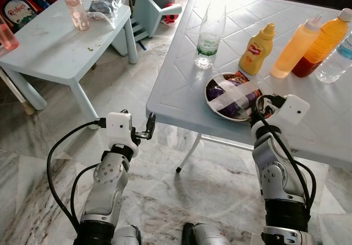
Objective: Restocking fridge
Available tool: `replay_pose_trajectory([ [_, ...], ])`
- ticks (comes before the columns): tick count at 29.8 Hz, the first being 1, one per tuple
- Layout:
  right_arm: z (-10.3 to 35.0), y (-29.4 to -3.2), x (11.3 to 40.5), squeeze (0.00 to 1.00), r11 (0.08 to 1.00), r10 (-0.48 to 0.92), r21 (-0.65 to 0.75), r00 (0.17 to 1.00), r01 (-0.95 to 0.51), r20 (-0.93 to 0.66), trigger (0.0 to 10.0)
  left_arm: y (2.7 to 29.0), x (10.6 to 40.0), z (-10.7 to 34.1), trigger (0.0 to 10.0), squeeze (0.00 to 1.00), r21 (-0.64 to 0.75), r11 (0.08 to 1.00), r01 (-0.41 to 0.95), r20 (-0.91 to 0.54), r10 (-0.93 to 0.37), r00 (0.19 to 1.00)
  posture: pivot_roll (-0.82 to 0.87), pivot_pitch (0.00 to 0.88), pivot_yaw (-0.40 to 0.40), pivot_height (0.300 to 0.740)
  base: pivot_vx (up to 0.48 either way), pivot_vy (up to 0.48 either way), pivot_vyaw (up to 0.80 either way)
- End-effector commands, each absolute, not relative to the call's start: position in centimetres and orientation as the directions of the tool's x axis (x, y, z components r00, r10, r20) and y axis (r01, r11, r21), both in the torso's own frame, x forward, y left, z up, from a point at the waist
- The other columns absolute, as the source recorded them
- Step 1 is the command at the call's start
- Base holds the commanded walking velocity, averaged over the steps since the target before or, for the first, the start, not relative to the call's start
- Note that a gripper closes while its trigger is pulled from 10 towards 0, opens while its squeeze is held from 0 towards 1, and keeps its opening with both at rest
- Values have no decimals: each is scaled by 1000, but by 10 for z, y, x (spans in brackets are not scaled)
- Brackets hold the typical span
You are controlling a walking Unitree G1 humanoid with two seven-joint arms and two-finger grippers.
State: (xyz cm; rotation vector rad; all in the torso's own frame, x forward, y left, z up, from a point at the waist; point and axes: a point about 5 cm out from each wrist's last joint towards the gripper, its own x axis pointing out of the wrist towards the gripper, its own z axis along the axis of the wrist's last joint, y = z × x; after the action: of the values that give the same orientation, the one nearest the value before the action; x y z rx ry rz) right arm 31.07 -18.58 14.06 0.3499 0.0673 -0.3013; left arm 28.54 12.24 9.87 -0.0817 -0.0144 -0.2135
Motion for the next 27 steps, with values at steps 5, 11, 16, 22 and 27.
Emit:
replay_pose_trajectory([
  [5, 158, -181, 303, 1000, 907, -252, 342, 967, 246, -28, 10000, 123, 283, 95, 10000, 0, -76, 975, 207, 4, -207, 978, 34, 157, -26, 740, 0, 0, 0],
  [11, 159, -178, 292, 35, 899, -244, 373, 970, 228, -5, 10000, 122, 284, 95, 10000, 0, -76, 976, 205, 3, -206, 979, 35, 163, -26, 740, 0, 0, 0],
  [16, 150, -175, 286, 0, 900, -228, 374, 973, 224, -33, 10000, 122, 283, 94, 10000, 0, -78, 976, 206, 1, -206, 978, 35, 163, -26, 740, 0, 0, 0],
  [22, 133, -190, 284, 0, 885, -289, 353, 953, 304, -96, 10000, 121, 284, 94, 10000, 0, -79, 976, 205, 0, -206, 979, 40, 164, -30, 740, 0, 0, 0],
  [27, 120, -190, 286, 0, 882, -259, 367, 955, 295, -146, 10000, 119, 285, 95, 10000, 0, -83, 976, 203, 2, -203, 979, 38, 166, -29, 740, 0, 0, 0],
])
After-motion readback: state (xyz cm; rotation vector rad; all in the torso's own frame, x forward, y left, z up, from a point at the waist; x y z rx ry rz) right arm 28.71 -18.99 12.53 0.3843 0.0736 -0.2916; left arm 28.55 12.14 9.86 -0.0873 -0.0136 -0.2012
